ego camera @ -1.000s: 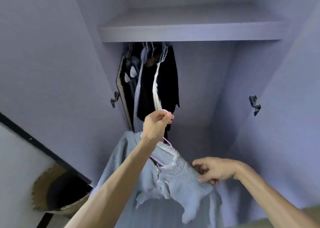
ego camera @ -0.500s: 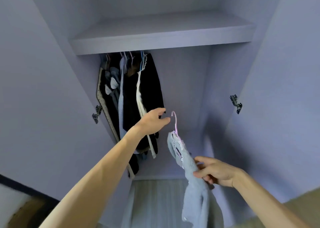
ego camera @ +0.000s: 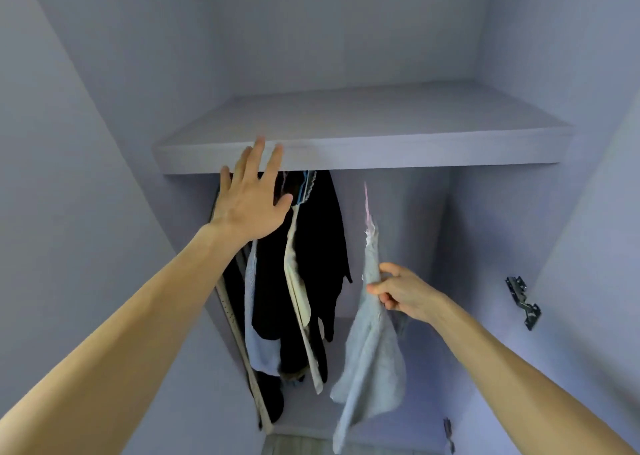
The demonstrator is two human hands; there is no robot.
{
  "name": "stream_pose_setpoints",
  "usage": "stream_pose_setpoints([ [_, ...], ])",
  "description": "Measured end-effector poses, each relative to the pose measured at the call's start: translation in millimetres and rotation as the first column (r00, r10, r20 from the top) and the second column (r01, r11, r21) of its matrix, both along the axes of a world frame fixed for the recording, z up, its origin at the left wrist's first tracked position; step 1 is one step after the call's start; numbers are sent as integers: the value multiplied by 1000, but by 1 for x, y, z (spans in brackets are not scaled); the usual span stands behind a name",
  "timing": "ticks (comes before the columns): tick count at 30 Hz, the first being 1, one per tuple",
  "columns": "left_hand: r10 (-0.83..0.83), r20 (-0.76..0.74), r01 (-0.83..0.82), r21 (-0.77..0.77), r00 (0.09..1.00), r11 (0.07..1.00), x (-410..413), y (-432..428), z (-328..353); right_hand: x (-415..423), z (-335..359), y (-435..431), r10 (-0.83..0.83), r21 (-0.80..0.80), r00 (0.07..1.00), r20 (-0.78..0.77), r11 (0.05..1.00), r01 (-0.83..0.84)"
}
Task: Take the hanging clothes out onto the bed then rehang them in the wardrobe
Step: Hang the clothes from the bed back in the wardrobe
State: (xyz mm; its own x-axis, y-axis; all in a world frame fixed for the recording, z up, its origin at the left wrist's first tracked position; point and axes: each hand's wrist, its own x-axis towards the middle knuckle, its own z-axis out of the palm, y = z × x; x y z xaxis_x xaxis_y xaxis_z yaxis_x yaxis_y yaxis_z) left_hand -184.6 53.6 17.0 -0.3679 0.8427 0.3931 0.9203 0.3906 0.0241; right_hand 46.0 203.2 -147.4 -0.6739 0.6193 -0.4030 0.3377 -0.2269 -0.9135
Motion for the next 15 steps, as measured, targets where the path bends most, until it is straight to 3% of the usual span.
stream_pose_setpoints([
  [3, 68, -99, -69, -8, 993, 998, -25, 30, 12, -36, 20, 29, 10, 30, 998, -60, 1000, -8],
  [6, 136, -13, -137, -49, 991, 989, -47, 52, 8, -74, 34, 55, 2, 60, 996, -88, 998, 3],
  [11, 147, 107, -161, 136, 983, 977, -54, 73, -17, -133, 38, 105, -83, 189, 993, -88, 977, 99],
  [15, 165, 64, -174, 183, 984, 968, -60, 81, -24, -159, 7, 122, -24, 308, 999, 24, 951, 16],
])
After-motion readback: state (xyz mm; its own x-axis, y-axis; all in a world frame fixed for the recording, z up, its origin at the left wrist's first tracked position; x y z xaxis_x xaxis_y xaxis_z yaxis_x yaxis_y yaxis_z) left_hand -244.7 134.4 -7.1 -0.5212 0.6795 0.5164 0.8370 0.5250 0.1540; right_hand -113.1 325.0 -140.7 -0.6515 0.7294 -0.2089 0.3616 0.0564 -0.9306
